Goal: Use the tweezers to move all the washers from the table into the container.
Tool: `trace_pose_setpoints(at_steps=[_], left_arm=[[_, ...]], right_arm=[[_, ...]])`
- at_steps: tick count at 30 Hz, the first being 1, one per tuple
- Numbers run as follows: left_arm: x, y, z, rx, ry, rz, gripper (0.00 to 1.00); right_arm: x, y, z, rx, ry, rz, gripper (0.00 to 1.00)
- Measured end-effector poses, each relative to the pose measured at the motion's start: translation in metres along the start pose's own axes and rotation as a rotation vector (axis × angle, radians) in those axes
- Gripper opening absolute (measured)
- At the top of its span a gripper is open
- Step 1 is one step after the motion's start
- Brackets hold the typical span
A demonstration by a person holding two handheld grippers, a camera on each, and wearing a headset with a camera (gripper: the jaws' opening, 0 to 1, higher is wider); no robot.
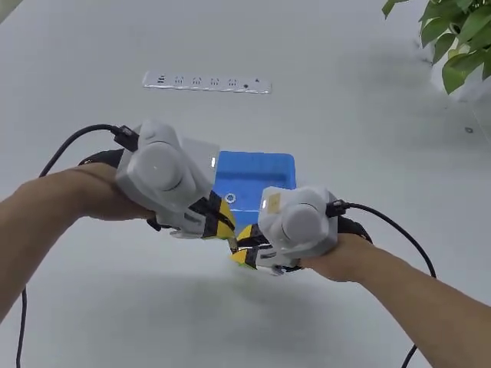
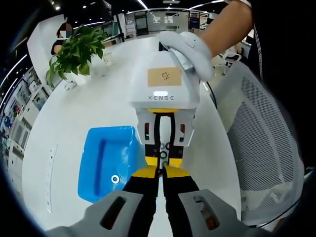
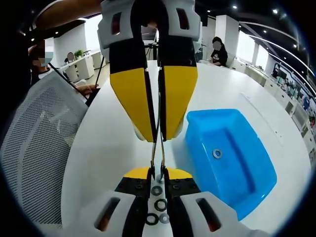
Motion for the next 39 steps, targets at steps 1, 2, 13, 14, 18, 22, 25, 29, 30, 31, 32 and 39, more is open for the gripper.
trace_pose_setpoints(at_steps=[1,2,13,14,18,22,25,29,30,31,32,39], left_arm=[[0.0005,-0.0005,0.0001,-0.002,-0.002,0.001,0.07],[0.0013,-0.0012,0.0001,-0.005,-0.004,0.003,0.07],[0.0008,-0.0018,-0.0011,0.006,-0.003,0.003,0.07],[0.0005,-0.002,-0.0012,0.008,-0.001,0.003,0.07],[-0.0001,-0.0025,-0.0016,0.013,0.0,0.004,0.06],[-0.0005,-0.0029,-0.0018,0.016,0.001,0.005,0.06],[-0.0004,-0.0031,-0.0018,0.018,0.002,0.005,0.06],[-0.0006,-0.0031,-0.0017,0.017,0.002,0.004,0.06],[-0.0005,-0.003,-0.0017,0.018,0.002,0.005,0.06],[-0.0005,-0.003,-0.0017,0.017,0.002,0.005,0.06],[-0.0005,-0.003,-0.0017,0.017,0.001,0.004,0.06],[-0.0004,-0.0023,-0.0015,0.015,-0.002,0.006,0.06]], right_arm=[[-0.0002,0.0,0.0,0.0,-0.002,-0.001,0.12],[-0.0003,-0.0001,0.0,0.0,-0.001,-0.001,0.12],[0.0,-0.001,-0.0001,0.001,-0.002,-0.003,0.12],[0.0,-0.0009,-0.0001,0.001,-0.003,-0.003,0.12],[0.0004,-0.0007,0.0002,-0.004,-0.012,-0.001,0.12],[0.0005,-0.0006,0.0007,-0.005,-0.015,0.0,0.11],[0.0005,-0.0007,0.0009,-0.006,-0.018,-0.001,0.11],[0.0005,-0.0008,0.0009,-0.006,-0.016,0.0,0.1],[0.0005,-0.0007,0.0009,-0.006,-0.016,0.0,0.1],[0.0004,-0.0007,0.0009,-0.007,-0.017,-0.001,0.1],[0.0003,-0.0004,0.0005,-0.007,-0.015,0.0,0.1],[-0.0002,0.0,-0.0001,-0.006,-0.013,-0.004,0.1]])
Point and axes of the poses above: the centre of the closed fingertips' face, and the gripper's own axes: y roughly backward along the fingers, x roughly to its right, z roughly out of its underside, the point moved 9 cm from there along y, roughly backward along the fingers, and after that the axes turned 8 degrees about z, right-handed, at the moved point
